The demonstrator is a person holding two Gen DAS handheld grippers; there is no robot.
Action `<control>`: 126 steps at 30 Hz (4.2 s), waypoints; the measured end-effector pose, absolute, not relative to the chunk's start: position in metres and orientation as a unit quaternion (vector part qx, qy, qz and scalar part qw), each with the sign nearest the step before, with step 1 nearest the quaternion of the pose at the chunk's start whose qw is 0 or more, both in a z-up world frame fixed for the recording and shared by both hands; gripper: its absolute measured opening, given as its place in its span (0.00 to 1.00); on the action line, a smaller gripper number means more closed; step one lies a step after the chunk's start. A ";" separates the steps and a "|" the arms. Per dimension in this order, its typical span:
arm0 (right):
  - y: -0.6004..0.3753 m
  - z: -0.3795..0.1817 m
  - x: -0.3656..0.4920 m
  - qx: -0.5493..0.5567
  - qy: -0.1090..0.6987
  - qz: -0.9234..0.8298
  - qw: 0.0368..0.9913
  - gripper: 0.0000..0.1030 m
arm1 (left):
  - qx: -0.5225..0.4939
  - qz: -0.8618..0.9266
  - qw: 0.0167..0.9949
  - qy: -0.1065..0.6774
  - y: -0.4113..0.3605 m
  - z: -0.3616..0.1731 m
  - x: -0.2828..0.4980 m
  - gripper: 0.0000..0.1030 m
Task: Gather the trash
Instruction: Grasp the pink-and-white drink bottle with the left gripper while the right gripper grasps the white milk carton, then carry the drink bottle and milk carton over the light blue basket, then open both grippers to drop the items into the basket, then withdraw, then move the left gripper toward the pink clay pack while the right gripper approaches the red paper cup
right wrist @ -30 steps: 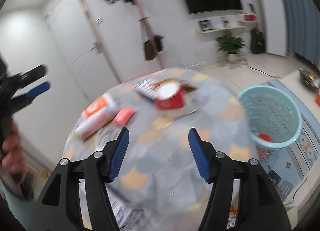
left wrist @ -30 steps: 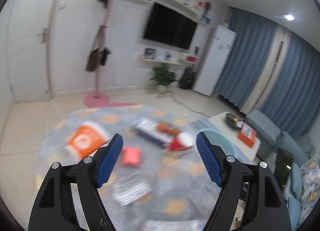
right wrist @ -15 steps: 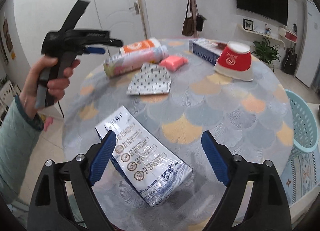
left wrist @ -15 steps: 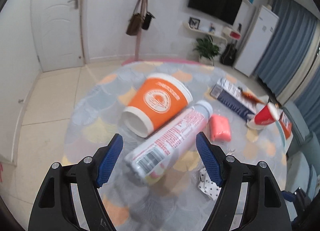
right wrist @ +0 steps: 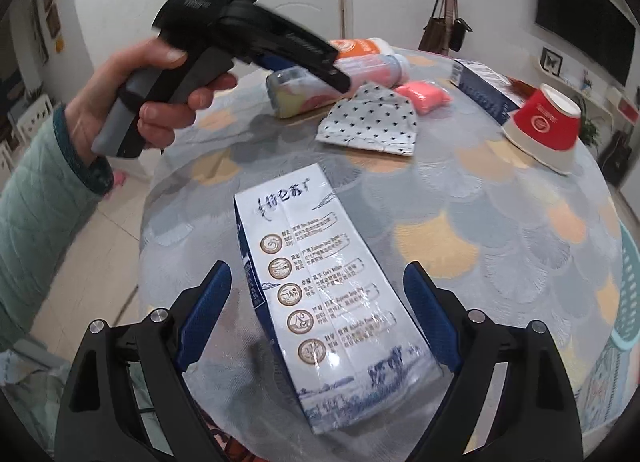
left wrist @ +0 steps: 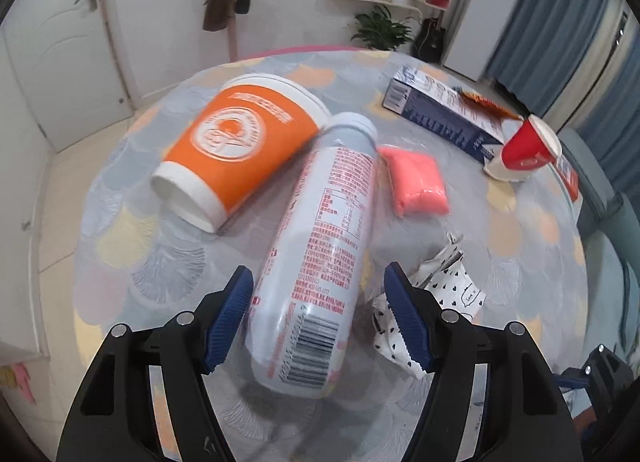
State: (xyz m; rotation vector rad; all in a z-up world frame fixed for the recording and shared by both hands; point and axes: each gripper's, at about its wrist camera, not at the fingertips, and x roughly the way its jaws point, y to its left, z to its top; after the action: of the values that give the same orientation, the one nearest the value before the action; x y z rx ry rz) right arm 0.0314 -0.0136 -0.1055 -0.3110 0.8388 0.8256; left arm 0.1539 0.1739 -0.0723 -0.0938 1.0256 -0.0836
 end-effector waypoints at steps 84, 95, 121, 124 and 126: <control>-0.390 -0.146 0.311 0.183 0.428 -0.118 0.877 0.62 | -0.024 -0.233 0.883 0.406 -0.200 -0.049 0.281 0.69; -0.356 -0.101 0.269 0.177 0.398 -0.085 0.896 0.62 | -0.039 -0.250 0.900 0.354 -0.179 0.005 0.227 0.69; -0.143 -0.015 0.221 0.079 0.345 0.125 0.927 0.79 | -0.164 -0.033 0.952 0.257 0.106 0.056 0.123 0.70; -0.127 -0.022 0.223 0.065 0.349 0.132 0.926 0.82 | -0.170 -0.010 0.943 0.288 0.128 0.037 0.131 0.70; -0.116 -0.029 0.226 0.056 0.353 0.130 0.925 0.85 | -0.174 -0.013 0.932 0.318 0.135 0.018 0.143 0.70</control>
State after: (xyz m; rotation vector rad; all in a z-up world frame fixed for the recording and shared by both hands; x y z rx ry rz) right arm 0.2264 -0.1163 -0.0288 0.1157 0.7237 0.2672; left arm 0.1433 0.1348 0.0183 -0.3567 0.6512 -0.0259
